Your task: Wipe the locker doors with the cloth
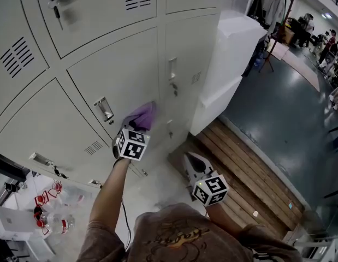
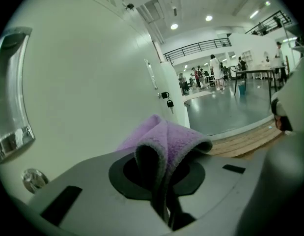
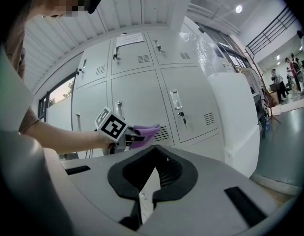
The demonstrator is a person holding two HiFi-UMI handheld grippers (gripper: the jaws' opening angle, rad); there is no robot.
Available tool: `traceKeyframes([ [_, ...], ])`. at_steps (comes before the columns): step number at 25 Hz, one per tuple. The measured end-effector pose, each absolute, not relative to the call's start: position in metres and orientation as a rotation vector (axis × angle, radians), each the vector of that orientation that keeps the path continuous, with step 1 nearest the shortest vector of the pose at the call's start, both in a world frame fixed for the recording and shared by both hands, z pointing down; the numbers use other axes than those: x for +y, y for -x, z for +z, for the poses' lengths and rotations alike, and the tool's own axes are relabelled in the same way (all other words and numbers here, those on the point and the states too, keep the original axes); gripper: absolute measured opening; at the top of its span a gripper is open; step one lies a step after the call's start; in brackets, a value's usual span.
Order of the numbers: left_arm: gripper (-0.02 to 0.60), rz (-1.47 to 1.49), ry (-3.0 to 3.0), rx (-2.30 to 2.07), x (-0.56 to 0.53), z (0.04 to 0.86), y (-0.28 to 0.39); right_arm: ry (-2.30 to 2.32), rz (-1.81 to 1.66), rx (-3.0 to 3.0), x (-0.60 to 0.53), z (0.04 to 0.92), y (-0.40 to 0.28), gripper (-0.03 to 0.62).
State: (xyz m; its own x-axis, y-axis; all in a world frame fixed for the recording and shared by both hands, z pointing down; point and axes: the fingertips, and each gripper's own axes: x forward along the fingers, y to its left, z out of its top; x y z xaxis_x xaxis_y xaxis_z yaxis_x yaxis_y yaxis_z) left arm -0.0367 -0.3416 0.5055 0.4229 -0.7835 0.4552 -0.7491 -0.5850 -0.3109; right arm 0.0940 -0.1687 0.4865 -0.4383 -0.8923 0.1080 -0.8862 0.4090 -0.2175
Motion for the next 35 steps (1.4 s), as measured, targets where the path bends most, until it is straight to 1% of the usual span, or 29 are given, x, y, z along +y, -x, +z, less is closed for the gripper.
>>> traceKeyframes([
  [9,0.038,-0.908,2.653,1.420,-0.339,0.538,0.042,1.673,-0.358,2.616,-0.170,0.483,-0.096,-0.003],
  [20,0.038,-0.930,2.872,1.455,-0.321,0.576,0.038,1.675,-0.346,2.614,-0.171,0.478,-0.096,-0.003],
  [28,0.038,-0.893,2.912,1.429,-0.302,0.569,0.026,1.658,-0.334,2.627,-0.166,0.473,-0.094,-0.003],
  [35,0.038,-0.827,2.882,1.410,-0.294,0.548,0.023,1.662,-0.346,2.619,-0.160,0.479,-0.096,-0.003],
])
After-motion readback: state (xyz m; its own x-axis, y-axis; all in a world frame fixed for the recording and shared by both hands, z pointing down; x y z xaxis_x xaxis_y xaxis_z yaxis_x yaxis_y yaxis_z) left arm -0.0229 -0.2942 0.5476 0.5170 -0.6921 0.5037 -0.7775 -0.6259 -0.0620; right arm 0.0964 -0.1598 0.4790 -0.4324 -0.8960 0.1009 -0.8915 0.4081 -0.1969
